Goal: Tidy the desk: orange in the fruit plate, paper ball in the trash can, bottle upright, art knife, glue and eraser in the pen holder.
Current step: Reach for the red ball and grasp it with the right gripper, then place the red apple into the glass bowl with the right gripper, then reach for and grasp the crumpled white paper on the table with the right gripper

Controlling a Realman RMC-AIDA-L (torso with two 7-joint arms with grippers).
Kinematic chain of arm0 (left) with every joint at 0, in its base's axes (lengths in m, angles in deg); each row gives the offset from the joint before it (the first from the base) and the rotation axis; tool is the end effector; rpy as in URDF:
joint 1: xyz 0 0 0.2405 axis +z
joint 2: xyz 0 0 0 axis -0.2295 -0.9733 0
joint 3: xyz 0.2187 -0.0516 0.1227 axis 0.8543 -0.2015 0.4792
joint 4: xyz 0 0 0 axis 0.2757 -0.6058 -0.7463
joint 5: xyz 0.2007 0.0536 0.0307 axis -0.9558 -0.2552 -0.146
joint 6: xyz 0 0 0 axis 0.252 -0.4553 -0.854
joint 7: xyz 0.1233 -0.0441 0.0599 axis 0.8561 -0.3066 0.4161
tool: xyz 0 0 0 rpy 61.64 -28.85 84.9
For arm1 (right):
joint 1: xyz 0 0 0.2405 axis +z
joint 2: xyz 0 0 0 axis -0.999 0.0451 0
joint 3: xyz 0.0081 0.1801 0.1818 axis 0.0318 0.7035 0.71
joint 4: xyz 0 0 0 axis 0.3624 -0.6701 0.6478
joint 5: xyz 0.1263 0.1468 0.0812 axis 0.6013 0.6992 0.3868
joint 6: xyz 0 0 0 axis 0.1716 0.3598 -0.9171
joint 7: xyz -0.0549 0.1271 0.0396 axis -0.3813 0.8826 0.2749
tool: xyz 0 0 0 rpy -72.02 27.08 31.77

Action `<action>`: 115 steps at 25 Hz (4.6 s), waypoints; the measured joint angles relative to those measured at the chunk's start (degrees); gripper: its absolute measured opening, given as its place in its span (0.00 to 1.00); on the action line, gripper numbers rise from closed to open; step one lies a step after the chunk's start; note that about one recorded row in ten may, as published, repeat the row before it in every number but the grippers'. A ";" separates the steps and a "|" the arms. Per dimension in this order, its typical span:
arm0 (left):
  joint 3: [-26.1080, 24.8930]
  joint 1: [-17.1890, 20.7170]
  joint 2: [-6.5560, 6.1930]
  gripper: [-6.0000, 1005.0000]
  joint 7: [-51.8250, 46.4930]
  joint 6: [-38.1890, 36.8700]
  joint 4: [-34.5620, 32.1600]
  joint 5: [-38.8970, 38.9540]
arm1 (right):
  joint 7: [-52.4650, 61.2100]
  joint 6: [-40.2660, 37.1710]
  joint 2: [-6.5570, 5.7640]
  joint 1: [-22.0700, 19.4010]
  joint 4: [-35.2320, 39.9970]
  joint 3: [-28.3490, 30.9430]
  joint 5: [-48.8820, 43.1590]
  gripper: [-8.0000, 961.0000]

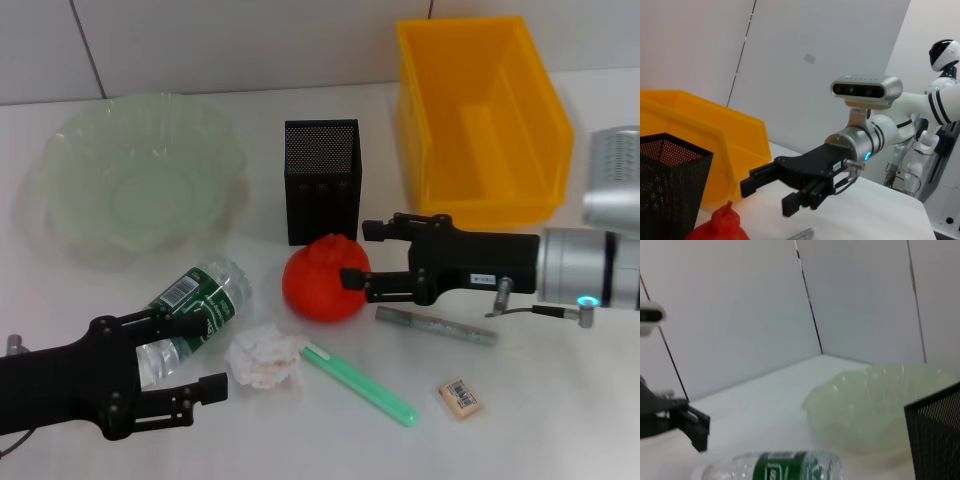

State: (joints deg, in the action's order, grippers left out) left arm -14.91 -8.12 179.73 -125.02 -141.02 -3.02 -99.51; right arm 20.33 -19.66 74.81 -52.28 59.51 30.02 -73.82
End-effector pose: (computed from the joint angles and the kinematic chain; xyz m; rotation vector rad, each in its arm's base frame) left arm -0.2785 0.2591 0.0008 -2.8591 -0.5899 -0.9221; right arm 0.2598 0.3348 -0.0489 -2.6917 0.5924 0.7313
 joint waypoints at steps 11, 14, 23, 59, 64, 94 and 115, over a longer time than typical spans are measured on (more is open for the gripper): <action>0.00 -0.31 -0.03 0.80 1.54 0.07 1.50 0.00 | -0.11 5.00 0.07 2.39 -2.42 -2.67 0.05 0.77; 0.00 -0.37 -0.05 0.80 1.54 0.08 1.50 0.00 | -0.16 6.21 0.07 2.98 -3.12 -2.75 0.05 0.76; 0.00 -0.23 -0.07 0.80 1.53 0.08 1.50 0.00 | -1.86 10.57 0.12 5.56 -7.38 -2.85 -0.17 0.74; -0.36 0.13 -0.07 0.80 3.12 0.17 2.20 0.00 | -0.32 -3.59 -0.15 -1.87 0.44 -2.51 10.57 0.09; -0.44 0.37 -0.06 0.80 3.79 0.17 2.20 0.02 | 0.20 -10.61 -0.21 -2.29 2.84 -2.60 15.84 0.06; -0.01 0.17 0.00 0.80 4.29 0.13 2.29 0.12 | 0.33 31.43 0.30 37.08 -9.32 -20.27 21.06 0.11; -0.62 1.40 -0.23 0.80 4.66 0.08 2.17 0.42 | 24.81 11.32 -0.17 13.28 19.10 -25.25 25.67 0.74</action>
State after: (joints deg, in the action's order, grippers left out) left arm -15.53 -6.73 179.50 -120.36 -140.94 -0.85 -99.09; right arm 45.15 -8.34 74.65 -39.00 78.61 4.77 -48.15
